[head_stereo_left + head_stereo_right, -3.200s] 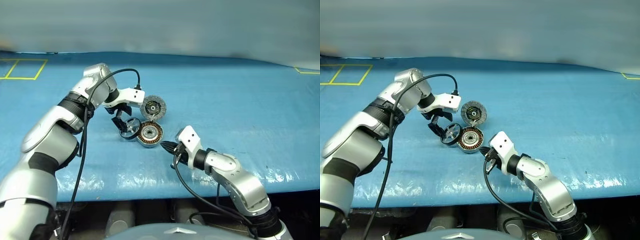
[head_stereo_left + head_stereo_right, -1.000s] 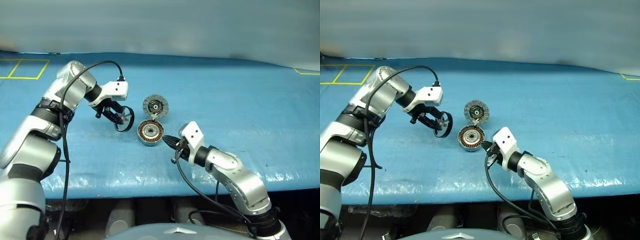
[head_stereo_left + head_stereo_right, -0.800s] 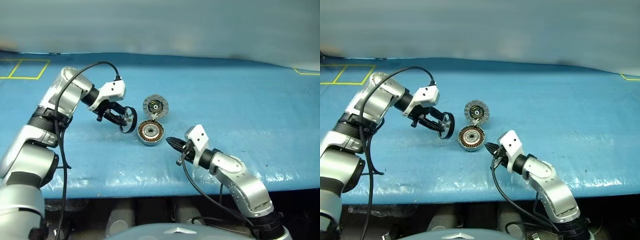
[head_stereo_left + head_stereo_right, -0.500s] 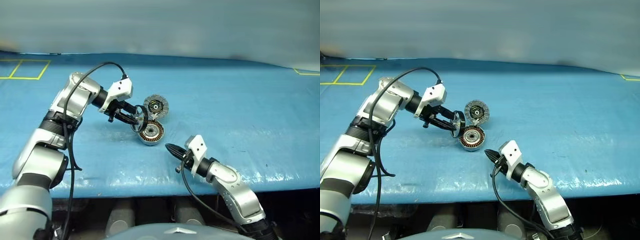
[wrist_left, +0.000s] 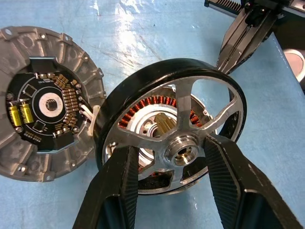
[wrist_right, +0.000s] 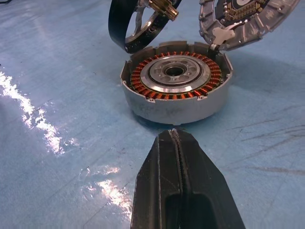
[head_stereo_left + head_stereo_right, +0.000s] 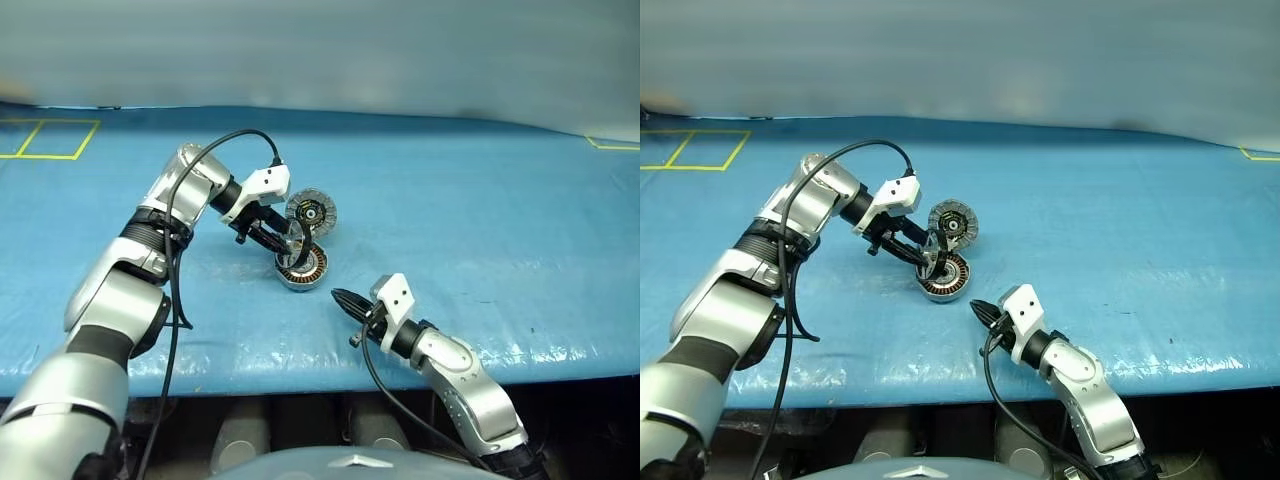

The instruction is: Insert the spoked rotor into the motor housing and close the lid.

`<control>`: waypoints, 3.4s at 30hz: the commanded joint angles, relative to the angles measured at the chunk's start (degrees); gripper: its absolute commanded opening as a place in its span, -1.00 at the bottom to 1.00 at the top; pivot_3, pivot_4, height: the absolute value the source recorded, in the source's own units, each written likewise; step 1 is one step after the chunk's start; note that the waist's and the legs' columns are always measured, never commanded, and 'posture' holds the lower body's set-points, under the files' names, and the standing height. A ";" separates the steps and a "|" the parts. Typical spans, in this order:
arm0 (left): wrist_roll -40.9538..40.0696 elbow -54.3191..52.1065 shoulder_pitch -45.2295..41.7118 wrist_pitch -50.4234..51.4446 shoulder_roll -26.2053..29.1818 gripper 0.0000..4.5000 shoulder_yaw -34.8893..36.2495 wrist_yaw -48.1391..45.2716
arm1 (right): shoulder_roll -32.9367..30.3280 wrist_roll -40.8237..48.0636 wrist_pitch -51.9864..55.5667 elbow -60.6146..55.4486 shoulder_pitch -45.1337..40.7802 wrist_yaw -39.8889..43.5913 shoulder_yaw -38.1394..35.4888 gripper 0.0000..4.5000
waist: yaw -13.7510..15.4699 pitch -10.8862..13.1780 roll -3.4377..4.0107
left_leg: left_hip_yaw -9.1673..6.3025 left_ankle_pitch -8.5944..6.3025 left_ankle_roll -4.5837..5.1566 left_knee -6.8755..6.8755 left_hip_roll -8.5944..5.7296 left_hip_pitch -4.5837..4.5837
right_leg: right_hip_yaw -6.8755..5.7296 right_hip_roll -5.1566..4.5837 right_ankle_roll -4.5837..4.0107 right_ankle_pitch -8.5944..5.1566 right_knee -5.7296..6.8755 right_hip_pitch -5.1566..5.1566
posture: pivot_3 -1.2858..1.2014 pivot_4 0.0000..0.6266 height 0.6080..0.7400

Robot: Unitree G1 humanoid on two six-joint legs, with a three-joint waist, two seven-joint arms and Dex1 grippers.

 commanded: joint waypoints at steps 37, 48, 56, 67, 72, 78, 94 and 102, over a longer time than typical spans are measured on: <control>9.10 18.18 -11.10 -14.11 -8.87 -0.20 -7.95 -0.71 | 3.32 -1.82 -1.41 -2.73 1.68 -5.53 -0.37 -1.00 | 0.21 -0.01 -0.01 | -0.03 0.00 0.02 0.02 -0.02 0.00 | 0.02 -0.01 0.01 0.00 -0.01 0.04 | 0.03 -0.52 1.00; 10.44 20.27 -12.55 -15.65 -10.26 -0.20 -6.80 -0.71 | 3.73 -1.77 -1.57 -2.73 1.97 -6.11 -0.47 -1.00 | 0.31 -0.01 -0.01 | -0.05 0.02 0.05 0.04 -0.04 0.02 | 0.02 -0.02 0.01 0.00 -0.02 0.09 | 0.03 -0.52 1.00; 11.49 20.95 -12.63 -16.07 -10.98 -0.20 -6.90 -0.71 | 3.99 -1.79 -1.57 -2.56 1.73 -6.31 -0.52 -1.00 | 0.34 -0.01 -0.01 | -0.06 0.02 0.06 0.04 -0.04 0.02 | 0.02 -0.03 0.02 0.00 -0.02 0.10 | 0.03 -0.52 1.00; 11.78 21.03 -12.94 -15.96 -11.48 0.99 -5.55 -0.71 | 4.21 -1.84 -1.48 -2.37 1.71 -6.31 -0.39 -1.00 | -0.01 0.00 -0.01 | -0.07 0.02 0.06 0.00 -0.03 -0.11 | 0.00 0.00 0.02 0.00 -0.03 -0.05 | 0.03 -0.52 1.00; 10.21 19.84 -13.53 -16.07 -10.24 0.99 -5.66 -0.71 | 4.12 -1.67 -1.14 -2.43 1.50 -6.13 -0.48 -1.00 | -0.01 0.00 -0.01 | -0.07 0.02 0.06 0.01 -0.04 -0.12 | 0.01 -0.01 0.03 0.01 -0.03 -0.05 | 0.03 -0.52 1.00; 1.16 10.77 -12.47 -13.25 -4.78 0.74 -4.59 -0.71 | 3.97 -1.15 -0.05 -3.36 0.81 -5.91 -0.59 -1.00 | -0.18 0.01 -0.01 | -0.13 0.02 0.06 0.00 -0.01 -0.16 | 0.03 -0.01 0.02 0.01 -0.02 -0.12 | 0.03 -0.52 1.00; -15.15 -62.96 45.33 16.27 8.88 -0.98 22.67 29.33 | -2.75 -2.28 10.21 -4.49 -12.00 -4.05 -2.32 -1.00 | -0.10 0.03 0.10 | -0.11 0.02 0.11 -0.06 0.23 0.30 | -0.01 -0.28 -0.13 0.07 -0.01 0.23 | 0.03 -0.52 1.00; -12.24 -73.82 68.07 8.43 -9.16 -0.98 24.42 53.67 | -2.95 -4.48 18.07 -2.72 -22.04 -6.66 -3.01 -1.00 | 0.30 0.03 0.12 | -0.01 0.06 0.18 -0.07 0.20 0.79 | 0.01 -0.46 -0.06 0.11 -0.13 0.70 | 0.03 -0.52 1.00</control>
